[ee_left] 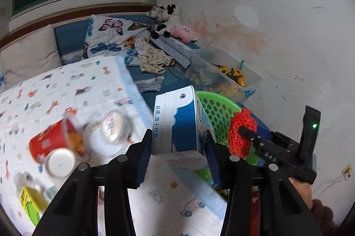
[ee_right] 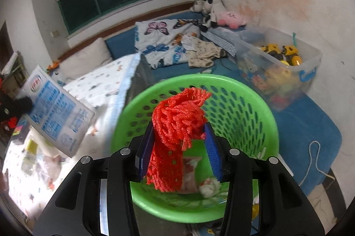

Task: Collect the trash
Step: 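Carry the net and carton over the green basket and release both, then grasp the white paper cup with the right tool while the left tool grasps the yellow-labelled bottle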

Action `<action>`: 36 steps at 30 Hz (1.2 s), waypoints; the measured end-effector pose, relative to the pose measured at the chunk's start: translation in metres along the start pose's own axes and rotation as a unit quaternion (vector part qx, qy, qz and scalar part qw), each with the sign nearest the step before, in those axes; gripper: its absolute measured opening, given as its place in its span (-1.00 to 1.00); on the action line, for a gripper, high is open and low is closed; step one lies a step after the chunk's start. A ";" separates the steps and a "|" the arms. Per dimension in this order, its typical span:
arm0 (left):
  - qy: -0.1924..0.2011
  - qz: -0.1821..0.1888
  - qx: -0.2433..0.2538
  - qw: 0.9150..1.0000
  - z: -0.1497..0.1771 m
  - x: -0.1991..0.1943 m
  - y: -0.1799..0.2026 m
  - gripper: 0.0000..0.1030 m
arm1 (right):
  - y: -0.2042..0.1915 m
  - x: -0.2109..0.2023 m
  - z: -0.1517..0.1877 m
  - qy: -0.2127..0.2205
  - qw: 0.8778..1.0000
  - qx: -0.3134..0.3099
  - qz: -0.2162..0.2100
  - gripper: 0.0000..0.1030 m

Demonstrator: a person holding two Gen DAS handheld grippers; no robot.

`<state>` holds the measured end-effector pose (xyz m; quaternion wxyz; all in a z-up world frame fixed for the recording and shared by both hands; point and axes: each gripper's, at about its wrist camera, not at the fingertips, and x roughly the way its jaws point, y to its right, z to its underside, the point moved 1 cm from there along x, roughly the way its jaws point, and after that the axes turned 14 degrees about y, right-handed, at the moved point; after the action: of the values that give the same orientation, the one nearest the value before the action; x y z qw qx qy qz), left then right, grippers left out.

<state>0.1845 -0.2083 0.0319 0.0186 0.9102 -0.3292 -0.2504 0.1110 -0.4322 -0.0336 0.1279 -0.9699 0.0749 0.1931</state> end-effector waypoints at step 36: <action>-0.078 0.026 0.012 0.997 0.029 0.085 0.051 0.18 | 0.016 -0.032 0.026 0.001 1.000 0.029 -0.005 0.48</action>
<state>0.1965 -0.2967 -0.0213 -0.0118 0.8793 -0.3565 -0.3156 0.0688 -0.4372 -0.0478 0.1564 -0.9664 0.0761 0.1895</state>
